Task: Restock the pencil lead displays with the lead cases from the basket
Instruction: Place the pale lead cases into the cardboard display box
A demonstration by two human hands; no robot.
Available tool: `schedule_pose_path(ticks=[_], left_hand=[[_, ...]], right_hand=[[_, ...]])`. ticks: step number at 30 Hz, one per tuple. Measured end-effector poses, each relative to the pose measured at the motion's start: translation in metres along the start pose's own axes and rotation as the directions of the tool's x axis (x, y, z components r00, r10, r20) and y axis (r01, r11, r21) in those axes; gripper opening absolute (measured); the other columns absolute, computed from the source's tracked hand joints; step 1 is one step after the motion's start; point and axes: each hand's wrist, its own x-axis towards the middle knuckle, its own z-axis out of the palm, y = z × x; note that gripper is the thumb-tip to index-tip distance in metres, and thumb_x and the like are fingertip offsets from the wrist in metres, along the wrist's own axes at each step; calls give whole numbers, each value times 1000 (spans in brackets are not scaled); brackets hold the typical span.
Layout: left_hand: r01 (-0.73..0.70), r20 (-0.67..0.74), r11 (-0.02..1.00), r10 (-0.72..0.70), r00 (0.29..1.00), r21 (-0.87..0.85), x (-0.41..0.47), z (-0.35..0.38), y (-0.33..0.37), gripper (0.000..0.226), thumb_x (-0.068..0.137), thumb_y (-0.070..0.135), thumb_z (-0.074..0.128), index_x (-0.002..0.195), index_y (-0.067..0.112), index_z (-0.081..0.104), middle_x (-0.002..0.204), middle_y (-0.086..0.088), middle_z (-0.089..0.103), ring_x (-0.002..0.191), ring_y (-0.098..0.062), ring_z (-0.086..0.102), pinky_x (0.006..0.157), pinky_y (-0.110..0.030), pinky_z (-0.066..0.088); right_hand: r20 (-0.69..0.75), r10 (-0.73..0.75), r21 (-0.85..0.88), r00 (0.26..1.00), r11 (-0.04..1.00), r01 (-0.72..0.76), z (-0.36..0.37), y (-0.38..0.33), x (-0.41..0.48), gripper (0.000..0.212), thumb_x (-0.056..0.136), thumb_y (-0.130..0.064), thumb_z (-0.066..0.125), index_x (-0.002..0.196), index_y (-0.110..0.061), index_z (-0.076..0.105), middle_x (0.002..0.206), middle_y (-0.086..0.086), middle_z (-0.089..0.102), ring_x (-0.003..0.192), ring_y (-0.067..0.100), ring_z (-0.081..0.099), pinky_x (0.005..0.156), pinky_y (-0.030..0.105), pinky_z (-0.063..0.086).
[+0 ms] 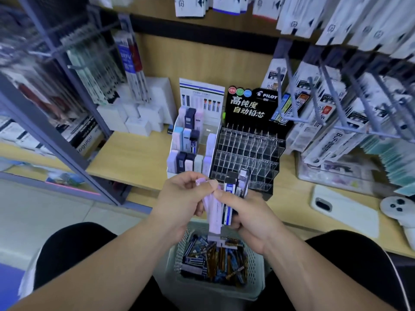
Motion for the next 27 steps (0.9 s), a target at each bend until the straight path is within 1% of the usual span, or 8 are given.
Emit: schedule_pose_path(ticks=[4, 8, 10, 13, 16, 21, 25, 27], left_hand=[[-9, 95, 1000, 9, 995, -4, 5, -7, 4, 14, 87, 20, 73, 95, 10, 78, 71, -15, 53, 53, -19, 40, 51, -28, 41], [8, 199, 996, 10, 980, -86, 7, -14, 3, 21, 94, 6, 61, 107, 10, 77, 86, -29, 63, 70, -27, 48, 67, -37, 44], [-5, 140, 997, 16, 990, -78, 11, -17, 3, 20, 92, 1, 62, 103, 7, 78, 83, -24, 67, 69, -26, 51, 66, -36, 46], [-84, -73, 995, 88, 993, 56, 29, -28, 13, 12, 86, -3, 70, 93, 6, 75, 68, -13, 68, 56, -21, 57, 57, -28, 52], [-196, -152, 958, 229, 961, 207, 54, -41, 38, 12, 84, -1, 73, 87, 11, 72, 72, -11, 73, 58, -20, 63, 66, -33, 57], [-386, 12, 819, 421, 907, 424, 93, -35, 87, 14, 89, 7, 71, 84, 20, 72, 76, -4, 74, 68, -19, 72, 71, -31, 60], [-433, 99, 724, 456, 885, 537, 121, -23, 97, 17, 90, 6, 68, 84, 22, 69, 79, -9, 72, 66, -12, 72, 68, -29, 58], [-445, 161, 675, 441, 883, 588, 129, -18, 94, 15, 91, 6, 68, 85, 20, 68, 76, -7, 70, 63, -9, 69, 66, -26, 56]], right_hand=[[-3, -20, 96, 1000, 995, 21, 3, -7, 9, 11, 95, -8, 64, 89, -11, 72, 59, -2, 68, 42, 6, 55, 40, 16, 36], [-69, -14, 116, 998, 993, 22, 4, -6, 23, 18, 92, -17, 70, 103, -4, 74, 85, 16, 75, 73, 25, 62, 60, 30, 36], [-104, -8, 94, 995, 995, 18, 6, -5, 29, 11, 91, -18, 70, 99, -10, 75, 86, 14, 76, 73, 24, 63, 64, 32, 38], [-190, -14, 110, 982, 993, 36, 1, -5, 37, 4, 90, -19, 72, 87, -19, 71, 74, 2, 71, 70, 21, 58, 68, 35, 38], [-246, -6, 140, 969, 989, 42, -11, -3, 41, 5, 87, -23, 76, 87, -21, 71, 78, 3, 71, 82, 26, 58, 80, 47, 40], [-272, 2, 171, 962, 984, 46, -26, 0, 43, 3, 83, -25, 78, 82, -24, 74, 75, 4, 68, 84, 29, 52, 83, 46, 35], [-266, -25, 170, 964, 983, 72, -32, 5, 46, 12, 86, -24, 75, 96, -20, 71, 79, 1, 71, 85, 27, 57, 82, 48, 40], [-243, -39, 158, 969, 984, 79, -33, 8, 47, 5, 88, -23, 74, 91, -23, 70, 76, -3, 69, 77, 20, 57, 76, 40, 41]])
